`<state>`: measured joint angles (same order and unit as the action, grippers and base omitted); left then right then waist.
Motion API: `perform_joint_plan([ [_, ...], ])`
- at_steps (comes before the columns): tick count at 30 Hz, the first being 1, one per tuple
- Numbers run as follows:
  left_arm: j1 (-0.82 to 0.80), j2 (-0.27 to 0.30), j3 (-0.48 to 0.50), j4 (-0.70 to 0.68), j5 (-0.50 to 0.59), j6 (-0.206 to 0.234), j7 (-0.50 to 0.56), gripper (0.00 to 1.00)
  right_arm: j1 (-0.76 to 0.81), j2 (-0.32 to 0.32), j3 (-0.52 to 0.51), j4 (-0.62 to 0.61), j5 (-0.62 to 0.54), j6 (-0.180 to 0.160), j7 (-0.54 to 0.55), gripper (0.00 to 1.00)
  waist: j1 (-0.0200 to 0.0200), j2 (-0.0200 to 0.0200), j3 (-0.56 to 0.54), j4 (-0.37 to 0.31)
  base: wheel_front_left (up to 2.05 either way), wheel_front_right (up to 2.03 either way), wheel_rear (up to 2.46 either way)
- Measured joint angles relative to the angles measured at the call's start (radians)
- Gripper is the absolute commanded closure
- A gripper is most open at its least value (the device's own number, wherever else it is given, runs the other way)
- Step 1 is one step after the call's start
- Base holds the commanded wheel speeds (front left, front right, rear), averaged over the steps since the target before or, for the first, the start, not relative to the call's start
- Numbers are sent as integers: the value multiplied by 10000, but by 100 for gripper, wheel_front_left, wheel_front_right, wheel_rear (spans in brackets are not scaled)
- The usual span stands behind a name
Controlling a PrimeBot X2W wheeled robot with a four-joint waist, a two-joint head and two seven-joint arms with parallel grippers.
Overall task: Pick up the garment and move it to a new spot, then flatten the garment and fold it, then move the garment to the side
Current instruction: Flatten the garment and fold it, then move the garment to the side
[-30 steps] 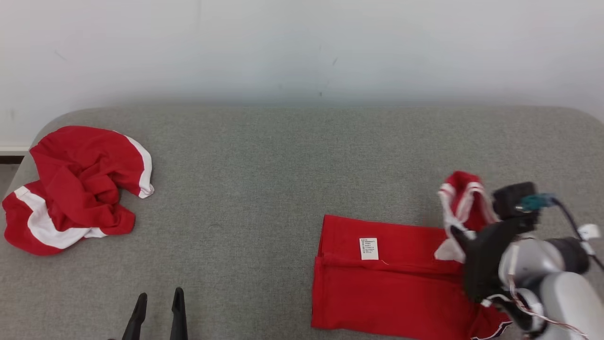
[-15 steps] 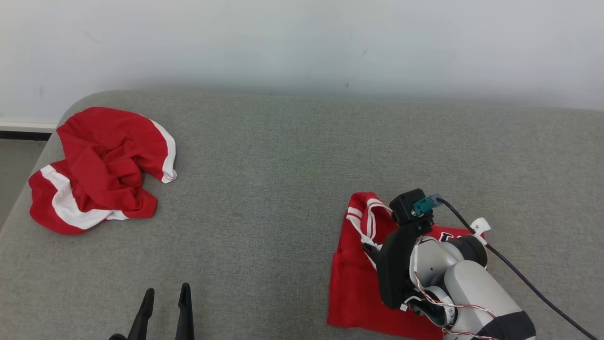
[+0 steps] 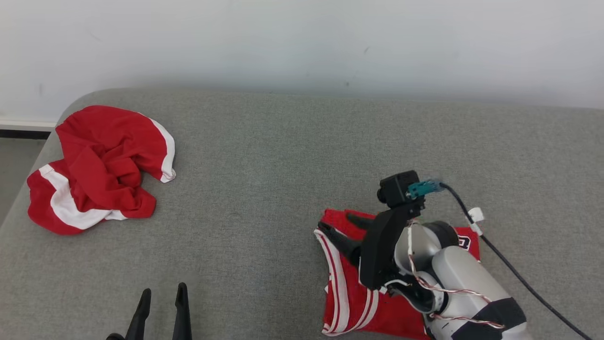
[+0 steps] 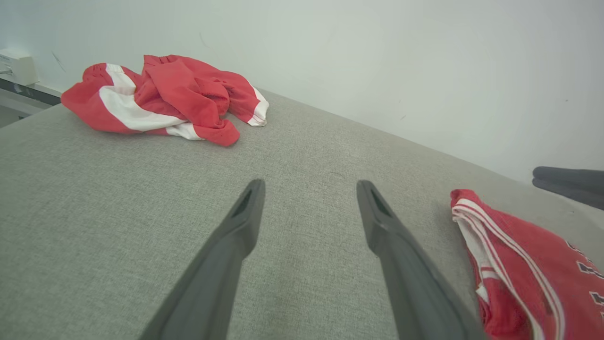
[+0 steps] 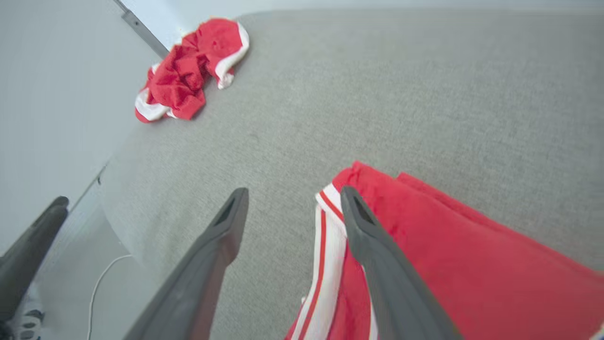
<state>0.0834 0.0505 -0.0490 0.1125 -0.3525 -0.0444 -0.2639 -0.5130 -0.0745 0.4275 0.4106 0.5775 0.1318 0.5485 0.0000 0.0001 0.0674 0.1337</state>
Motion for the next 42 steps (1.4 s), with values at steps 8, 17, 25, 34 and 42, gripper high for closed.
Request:
perform_joint_plan([
  [8, -32, 2, 19, -21, 6, -6, 0, 0, 284, -1363, -1603, -844, -740, 0, -1191, 0, 0, -1, -84, -362, 0, 0, 0],
  [17, 11, 0, 82, -44, 10, 4, 0, 0, 2583, -1802, -3708, -1574, -2577, 0, -2769, 0, 0, 0, -162, -672, 0, 0, 0],
  [25, 316, 2, 291, -92, 157, 8, -2, 0, 4568, -1396, -4251, -2313, -3430, 0, -5910, 0, 0, 0, -498, -858, 0, 0, 0],
  [34, 781, 2, 443, -188, 481, -42, -2, 0, 5842, -949, -4000, -2251, -3501, 0, -7751, 0, -1, -1, -1042, -1106, 0, 0, 0],
  [42, 1191, 2, 571, -224, 874, -276, -2, 0, 6072, -988, -3743, -2000, -3404, 0, -7977, 0, -1, -1, -1386, -1276, 0, 0, 0],
])
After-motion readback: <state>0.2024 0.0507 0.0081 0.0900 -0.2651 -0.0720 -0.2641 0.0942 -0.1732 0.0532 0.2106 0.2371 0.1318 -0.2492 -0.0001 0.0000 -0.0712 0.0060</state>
